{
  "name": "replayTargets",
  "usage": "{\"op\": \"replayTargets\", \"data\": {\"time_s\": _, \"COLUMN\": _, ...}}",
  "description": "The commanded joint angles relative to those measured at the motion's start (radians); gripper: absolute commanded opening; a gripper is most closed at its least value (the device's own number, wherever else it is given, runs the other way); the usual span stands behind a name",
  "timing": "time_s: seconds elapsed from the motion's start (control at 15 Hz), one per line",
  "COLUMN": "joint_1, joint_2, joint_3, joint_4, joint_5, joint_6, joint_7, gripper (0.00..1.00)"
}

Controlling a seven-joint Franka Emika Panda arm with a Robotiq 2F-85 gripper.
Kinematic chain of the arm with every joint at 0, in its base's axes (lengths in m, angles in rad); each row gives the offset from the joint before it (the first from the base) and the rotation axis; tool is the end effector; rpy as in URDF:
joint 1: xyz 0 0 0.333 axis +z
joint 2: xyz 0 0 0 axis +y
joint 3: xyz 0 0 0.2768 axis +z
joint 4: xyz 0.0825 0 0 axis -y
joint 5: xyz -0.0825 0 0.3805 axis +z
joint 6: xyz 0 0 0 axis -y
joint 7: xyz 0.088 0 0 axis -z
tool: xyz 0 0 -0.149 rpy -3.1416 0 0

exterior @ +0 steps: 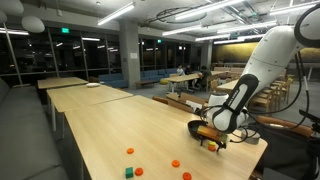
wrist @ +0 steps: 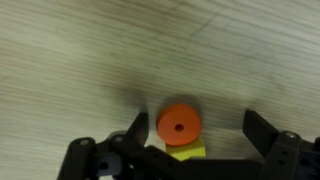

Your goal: Put the orange circles into the bowl.

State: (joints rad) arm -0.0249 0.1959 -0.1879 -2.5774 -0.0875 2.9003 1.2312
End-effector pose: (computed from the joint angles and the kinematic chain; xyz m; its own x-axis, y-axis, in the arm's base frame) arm 0.4449 -0.0977 0.1279 0.2084 -0.9723 0.1059 -0.9711 -0.2186 -0.0957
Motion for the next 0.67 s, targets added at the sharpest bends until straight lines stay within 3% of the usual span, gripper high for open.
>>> {"op": "replayTargets", "data": {"time_s": 0.0, "joint_1": -0.013, "joint_2": -0.018, "joint_3": -0.006, "joint_4": -0.069, "joint_5": 0.044, "joint_6": 0.134, "joint_7": -0.101, "gripper": 1.00}}
{"op": "replayTargets", "data": {"time_s": 0.2, "joint_1": -0.092, "joint_2": -0.073, "joint_3": 0.124, "joint_4": -0.098, "joint_5": 0.234, "joint_6": 0.118, "joint_7": -0.302, "gripper": 1.00}}
{"op": "replayTargets", "data": {"time_s": 0.27, "joint_1": -0.163, "joint_2": -0.093, "joint_3": 0.211, "joint_4": -0.092, "joint_5": 0.299, "joint_6": 0.084, "joint_7": -0.381, "gripper": 1.00}}
{"op": "replayTargets", "data": {"time_s": 0.4, "joint_1": -0.216, "joint_2": -0.118, "joint_3": 0.293, "joint_4": -0.065, "joint_5": 0.436, "joint_6": 0.007, "joint_7": -0.536, "gripper": 1.00}}
{"op": "replayTargets", "data": {"time_s": 0.53, "joint_1": -0.229, "joint_2": -0.141, "joint_3": 0.299, "joint_4": -0.047, "joint_5": 0.503, "joint_6": -0.072, "joint_7": -0.625, "gripper": 1.00}}
{"op": "replayTargets", "data": {"time_s": 0.6, "joint_1": -0.165, "joint_2": -0.155, "joint_3": 0.222, "joint_4": -0.043, "joint_5": 0.509, "joint_6": -0.113, "joint_7": -0.638, "gripper": 1.00}}
